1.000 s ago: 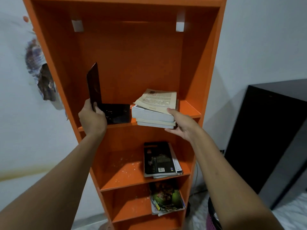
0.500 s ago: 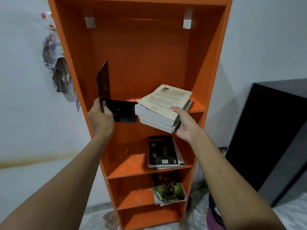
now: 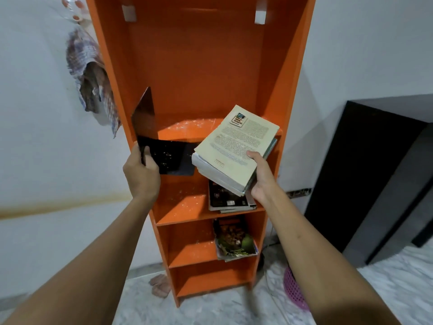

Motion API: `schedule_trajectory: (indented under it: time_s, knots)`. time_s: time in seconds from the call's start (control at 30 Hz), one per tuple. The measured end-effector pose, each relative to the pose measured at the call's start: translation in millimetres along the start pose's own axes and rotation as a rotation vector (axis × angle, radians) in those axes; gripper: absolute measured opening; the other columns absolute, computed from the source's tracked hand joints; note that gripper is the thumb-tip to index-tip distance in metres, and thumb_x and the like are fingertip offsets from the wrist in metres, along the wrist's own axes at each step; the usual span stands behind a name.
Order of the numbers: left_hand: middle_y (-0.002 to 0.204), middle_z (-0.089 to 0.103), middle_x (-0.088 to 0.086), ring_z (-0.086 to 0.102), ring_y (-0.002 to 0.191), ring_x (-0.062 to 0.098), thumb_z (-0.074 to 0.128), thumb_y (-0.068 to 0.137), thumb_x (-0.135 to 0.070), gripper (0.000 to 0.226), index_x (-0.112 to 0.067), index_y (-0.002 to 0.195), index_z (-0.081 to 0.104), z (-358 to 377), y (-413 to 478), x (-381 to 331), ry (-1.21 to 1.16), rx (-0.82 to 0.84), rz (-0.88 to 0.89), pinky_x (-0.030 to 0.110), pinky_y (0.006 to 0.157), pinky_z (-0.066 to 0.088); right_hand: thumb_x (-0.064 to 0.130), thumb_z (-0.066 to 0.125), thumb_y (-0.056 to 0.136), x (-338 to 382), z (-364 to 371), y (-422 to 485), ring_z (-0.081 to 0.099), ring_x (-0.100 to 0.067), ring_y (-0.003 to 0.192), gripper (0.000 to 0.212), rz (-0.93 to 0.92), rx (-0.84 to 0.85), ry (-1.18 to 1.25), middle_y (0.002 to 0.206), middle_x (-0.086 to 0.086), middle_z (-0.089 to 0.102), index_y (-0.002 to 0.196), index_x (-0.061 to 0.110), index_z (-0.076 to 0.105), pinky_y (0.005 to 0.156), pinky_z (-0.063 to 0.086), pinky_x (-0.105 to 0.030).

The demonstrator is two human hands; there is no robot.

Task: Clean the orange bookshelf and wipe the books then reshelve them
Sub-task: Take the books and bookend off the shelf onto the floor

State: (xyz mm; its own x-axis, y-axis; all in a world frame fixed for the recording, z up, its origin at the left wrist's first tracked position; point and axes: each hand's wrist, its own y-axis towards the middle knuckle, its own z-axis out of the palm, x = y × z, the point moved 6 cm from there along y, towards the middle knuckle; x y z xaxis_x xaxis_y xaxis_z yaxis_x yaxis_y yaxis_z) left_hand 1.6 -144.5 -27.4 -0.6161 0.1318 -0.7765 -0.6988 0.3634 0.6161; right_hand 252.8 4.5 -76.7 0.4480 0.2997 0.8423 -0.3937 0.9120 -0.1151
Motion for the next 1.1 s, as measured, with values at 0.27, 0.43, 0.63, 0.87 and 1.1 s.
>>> schedule_trajectory:
  time_s: [0.27, 0.43, 0.63, 0.87, 1.1]
  knots:
    - [0.082, 0.061, 0.002, 0.054, 0.073, 0.013, 0.045, 0.102, -0.023, 0.018, -0.014, 0.099, 0.061, -11, -74, 24, -0.032, 0.019, -0.034, 0.017, 0.062, 0.043, 0.027, 0.061, 0.092, -54, -68, -61, 0.065, -0.030, 0.113, 0.041, 0.046, -0.018, -0.041, 0.124, -0.009, 0.068, 0.132, 0.020, 0.057, 0.100, 0.048, -0.050]
    - [0.087, 0.064, 0.001, 0.059, 0.079, 0.015, 0.044, 0.103, -0.026, 0.020, -0.017, 0.105, 0.061, -4, -132, 60, -0.018, 0.067, -0.122, 0.033, 0.069, 0.053, 0.022, 0.052, 0.097, -94, -118, -86, 0.066, -0.032, 0.112, 0.035, 0.168, -0.059, -0.049, 0.123, -0.010, 0.068, 0.131, 0.017, 0.056, 0.101, 0.047, -0.051]
    - [0.093, 0.068, 0.010, 0.063, 0.086, 0.025, 0.046, 0.102, -0.023, 0.025, -0.008, 0.110, 0.065, 20, -198, 105, 0.073, 0.095, -0.248, 0.034, 0.075, 0.049, 0.020, 0.049, 0.099, -142, -182, -87, 0.062, -0.034, 0.117, 0.038, 0.349, -0.138, 0.021, 0.131, -0.013, 0.063, 0.136, 0.017, 0.052, 0.097, 0.048, -0.052]
    - [0.093, 0.067, 0.011, 0.064, 0.090, 0.026, 0.046, 0.101, -0.026, 0.028, -0.008, 0.111, 0.065, 67, -307, 215, 0.161, 0.115, -0.378, 0.039, 0.079, 0.053, 0.021, 0.054, 0.094, -243, -288, -43, 0.060, -0.034, 0.121, 0.045, 0.421, -0.113, -0.136, 0.136, -0.012, 0.059, 0.138, 0.014, 0.050, 0.100, 0.045, -0.052]
    - [0.093, 0.068, 0.008, 0.065, 0.088, 0.019, 0.048, 0.101, -0.020, 0.027, -0.007, 0.114, 0.067, 82, -447, 367, 0.246, 0.155, -0.475, 0.026, 0.078, 0.052, 0.018, 0.060, 0.091, -432, -401, -32, 0.058, -0.040, 0.120, 0.046, 0.463, -0.117, -0.217, 0.135, -0.016, 0.059, 0.137, 0.014, 0.053, 0.097, 0.046, -0.060]
